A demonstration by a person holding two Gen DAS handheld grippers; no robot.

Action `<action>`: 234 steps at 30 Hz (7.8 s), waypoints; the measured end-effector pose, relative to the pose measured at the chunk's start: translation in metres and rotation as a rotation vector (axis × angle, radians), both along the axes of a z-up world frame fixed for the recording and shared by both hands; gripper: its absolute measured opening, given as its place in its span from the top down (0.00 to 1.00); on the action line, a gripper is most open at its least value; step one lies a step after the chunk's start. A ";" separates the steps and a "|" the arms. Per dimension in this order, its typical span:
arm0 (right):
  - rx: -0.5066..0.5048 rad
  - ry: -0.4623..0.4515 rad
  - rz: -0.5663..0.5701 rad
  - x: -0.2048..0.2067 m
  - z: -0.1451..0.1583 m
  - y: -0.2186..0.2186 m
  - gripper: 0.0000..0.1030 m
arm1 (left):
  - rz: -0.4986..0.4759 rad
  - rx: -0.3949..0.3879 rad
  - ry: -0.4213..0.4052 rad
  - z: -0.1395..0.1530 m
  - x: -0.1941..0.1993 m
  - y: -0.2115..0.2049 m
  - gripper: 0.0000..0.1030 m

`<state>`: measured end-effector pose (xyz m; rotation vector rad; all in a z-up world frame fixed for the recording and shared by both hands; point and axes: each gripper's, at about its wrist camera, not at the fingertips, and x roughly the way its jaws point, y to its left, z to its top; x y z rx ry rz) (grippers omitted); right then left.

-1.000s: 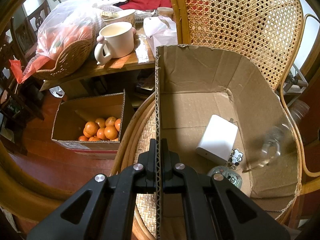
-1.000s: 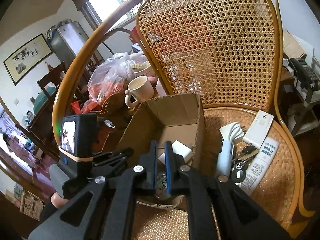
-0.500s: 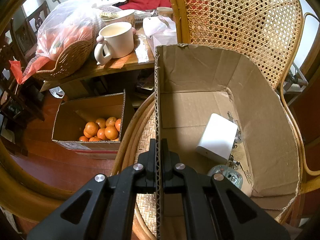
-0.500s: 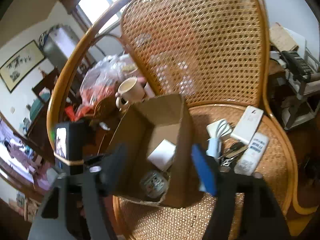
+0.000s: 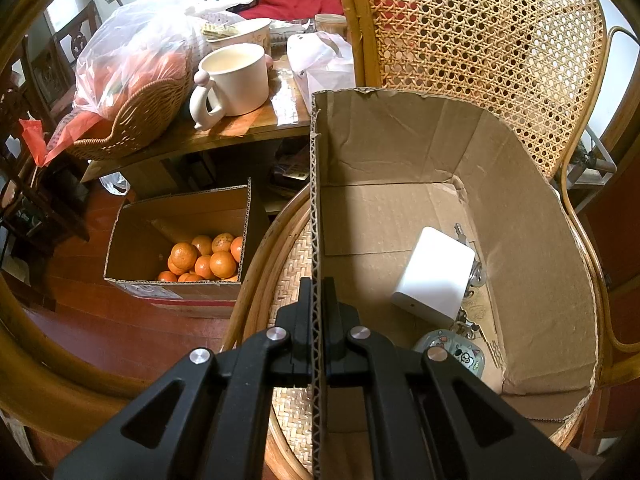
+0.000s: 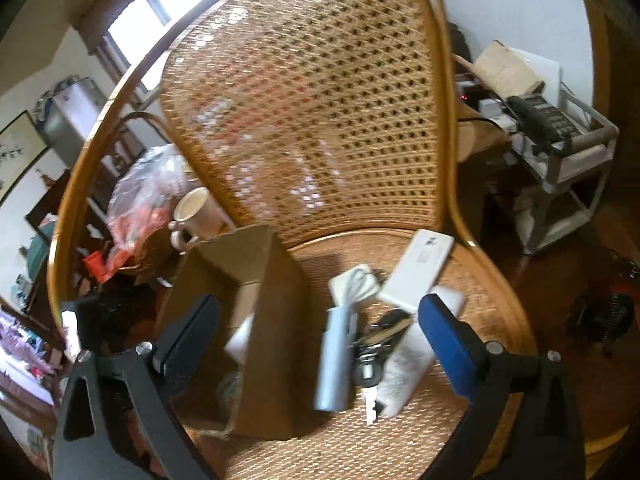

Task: Organize rigid objects
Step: 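Move the right tool back over the chair seat to the white tube, then close the right tool around the white tube with blue text, then lift the white tube with the right tool and drop it into the box, then move the right tool back down to the remaining keys on the seat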

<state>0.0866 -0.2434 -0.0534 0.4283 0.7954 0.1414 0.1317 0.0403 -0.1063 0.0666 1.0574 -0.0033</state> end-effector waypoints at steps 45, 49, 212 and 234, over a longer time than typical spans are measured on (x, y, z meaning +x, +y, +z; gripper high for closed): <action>-0.369 0.382 -0.174 0.043 -0.133 -0.005 0.00 | 0.012 0.015 0.001 -0.001 0.002 -0.001 0.96; -0.380 0.367 -0.109 0.042 -0.128 0.000 0.13 | 0.012 0.015 0.002 -0.001 0.002 -0.002 0.96; -0.056 -0.080 -0.036 0.000 -0.004 0.021 0.00 | 0.048 -0.006 -0.003 0.005 -0.006 0.001 0.96; -0.215 0.252 -0.052 0.036 -0.098 -0.009 0.00 | 0.050 0.005 0.000 0.003 -0.005 0.000 0.96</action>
